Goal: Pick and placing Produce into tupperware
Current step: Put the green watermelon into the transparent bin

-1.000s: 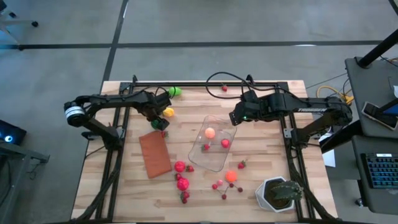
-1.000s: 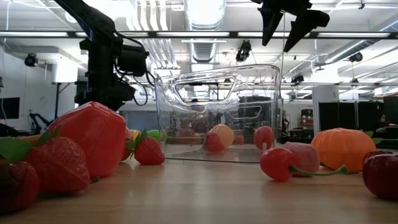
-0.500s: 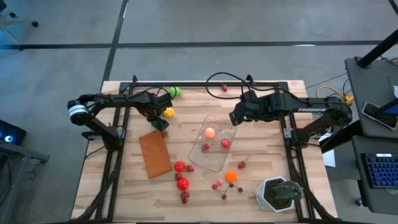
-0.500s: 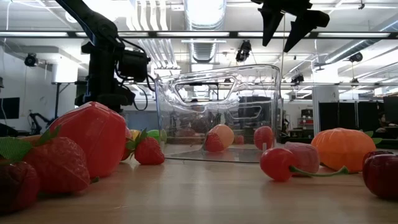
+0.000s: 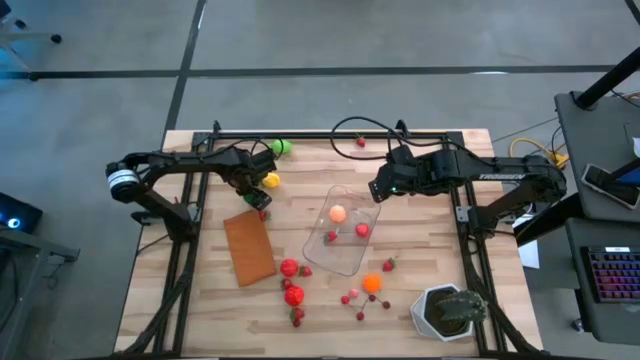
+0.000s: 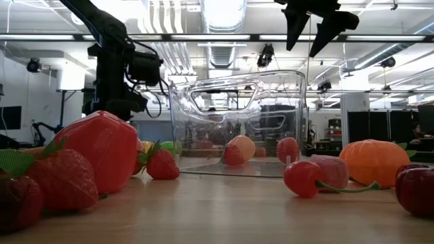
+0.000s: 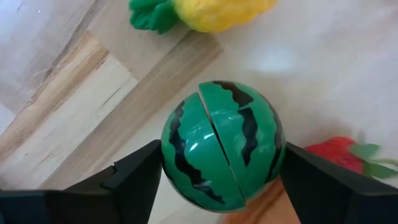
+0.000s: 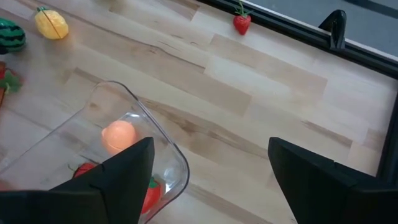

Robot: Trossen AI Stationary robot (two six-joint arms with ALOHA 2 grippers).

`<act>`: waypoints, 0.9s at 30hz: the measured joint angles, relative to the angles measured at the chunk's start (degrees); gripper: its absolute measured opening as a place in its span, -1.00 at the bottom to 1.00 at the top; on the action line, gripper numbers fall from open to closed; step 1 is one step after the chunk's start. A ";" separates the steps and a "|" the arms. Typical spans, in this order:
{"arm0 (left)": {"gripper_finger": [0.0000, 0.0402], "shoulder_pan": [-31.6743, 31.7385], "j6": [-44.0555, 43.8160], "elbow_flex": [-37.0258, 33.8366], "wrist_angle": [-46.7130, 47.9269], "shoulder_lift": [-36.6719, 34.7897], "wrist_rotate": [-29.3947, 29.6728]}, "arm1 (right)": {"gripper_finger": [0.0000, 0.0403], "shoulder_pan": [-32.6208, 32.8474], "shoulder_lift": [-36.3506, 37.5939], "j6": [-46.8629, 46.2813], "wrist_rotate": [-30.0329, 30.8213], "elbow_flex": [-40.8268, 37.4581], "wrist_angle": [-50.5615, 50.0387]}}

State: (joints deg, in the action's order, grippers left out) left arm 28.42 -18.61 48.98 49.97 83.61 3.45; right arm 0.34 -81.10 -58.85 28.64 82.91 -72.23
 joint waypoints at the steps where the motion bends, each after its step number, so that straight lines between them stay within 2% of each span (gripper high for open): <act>1: 0.39 -0.13 -0.01 0.24 0.15 -0.68 0.00 | 0.53 0.00 0.01 0.46 0.00 0.00 0.00; 5: 0.39 -1.05 -0.41 2.76 0.11 -5.54 -0.39 | 0.50 0.00 0.00 0.95 -0.04 0.00 0.00; 8: 0.38 -2.31 2.40 6.15 -1.07 -11.00 -3.47 | 0.49 0.00 0.00 1.05 -0.02 0.00 0.02; 14: 0.38 -4.10 9.46 10.66 -12.75 -18.30 -8.72 | 0.51 -0.53 0.05 -0.13 0.33 0.00 0.17; 17: 0.38 -4.04 11.79 12.07 -16.43 -17.80 -9.53 | 0.52 -1.15 0.85 -2.09 2.14 -0.02 0.13; 22: 0.38 -6.63 13.60 14.73 -26.19 -12.85 -21.21 | 0.52 -1.22 5.02 -2.96 6.18 -0.02 -0.26; 27: 0.38 -11.62 20.55 17.44 -27.47 -3.83 -20.57 | 0.51 -1.25 11.57 -4.29 11.13 -0.02 -2.99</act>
State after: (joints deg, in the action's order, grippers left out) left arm 16.79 1.94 66.42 22.50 79.78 -17.12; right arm -0.91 -69.53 -63.13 39.77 82.89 -75.22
